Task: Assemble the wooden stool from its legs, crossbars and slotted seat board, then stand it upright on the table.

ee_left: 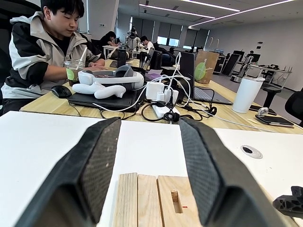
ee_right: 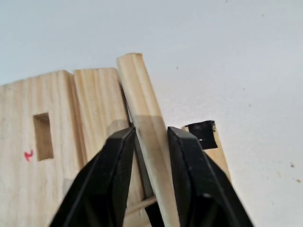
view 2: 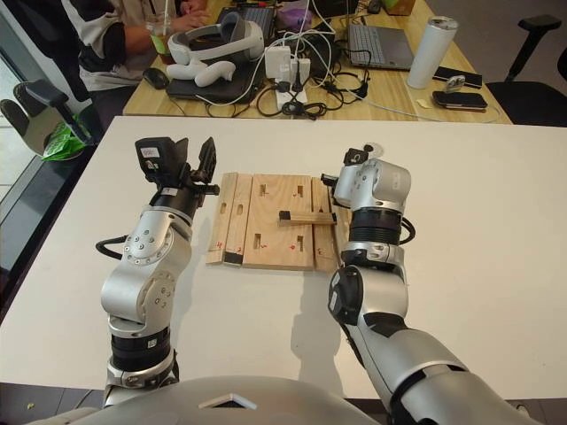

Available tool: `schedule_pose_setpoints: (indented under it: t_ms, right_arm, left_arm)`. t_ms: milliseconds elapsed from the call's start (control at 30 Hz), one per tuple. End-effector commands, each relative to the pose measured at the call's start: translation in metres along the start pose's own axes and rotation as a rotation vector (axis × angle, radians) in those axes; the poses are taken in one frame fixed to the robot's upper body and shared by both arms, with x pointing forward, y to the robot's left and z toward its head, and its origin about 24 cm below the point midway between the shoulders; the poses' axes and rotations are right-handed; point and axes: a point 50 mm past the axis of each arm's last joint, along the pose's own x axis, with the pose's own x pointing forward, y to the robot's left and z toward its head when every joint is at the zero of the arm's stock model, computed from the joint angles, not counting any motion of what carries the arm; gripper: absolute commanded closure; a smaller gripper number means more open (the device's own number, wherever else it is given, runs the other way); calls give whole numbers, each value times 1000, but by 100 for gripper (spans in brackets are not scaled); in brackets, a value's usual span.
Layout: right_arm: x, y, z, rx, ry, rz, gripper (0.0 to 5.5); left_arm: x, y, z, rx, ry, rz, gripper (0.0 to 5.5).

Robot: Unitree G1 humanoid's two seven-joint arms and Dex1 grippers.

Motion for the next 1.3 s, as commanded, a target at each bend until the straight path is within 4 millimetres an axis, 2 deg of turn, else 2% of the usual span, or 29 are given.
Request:
schedule_pose_setpoints:
  t_ms: [33,300,333,600,800,900,967,1033,1100,1300]
  right_arm:
    - [4,0,-6,-14,20,30,367]
    - [14,-11,-9,17,104,20,226]
    - [15,-12,-10,22,96,21,226]
    - [12,-9,-2,23,26,33,339]
    - [13,-5,-9,33,72,68,432]
    - [14,-4,-10,50,69,74,449]
    - [7,-1,3,85,-25,99,449]
    - [-8,1,26,128,-226,142,450]
    - [-21,1,40,188,-367,171,450]
    - [-50,-7,60,271,-670,268,450]
  left_arm:
    - [2,-5,2,-17,-8,-12,323]
    - [3,-5,2,-15,-7,-18,323]
    - [3,-6,2,-15,-7,-19,323]
    - [3,-6,3,-15,-6,-22,323]
    - [3,-6,3,-12,-5,-25,323]
    - [4,-7,3,-12,-6,-25,323]
    - [4,-6,4,-11,-9,-24,323]
    - [4,-5,5,-11,-13,-22,323]
    - [5,-5,5,-10,-15,-19,323]
    - [6,-4,6,-9,-22,-15,323]
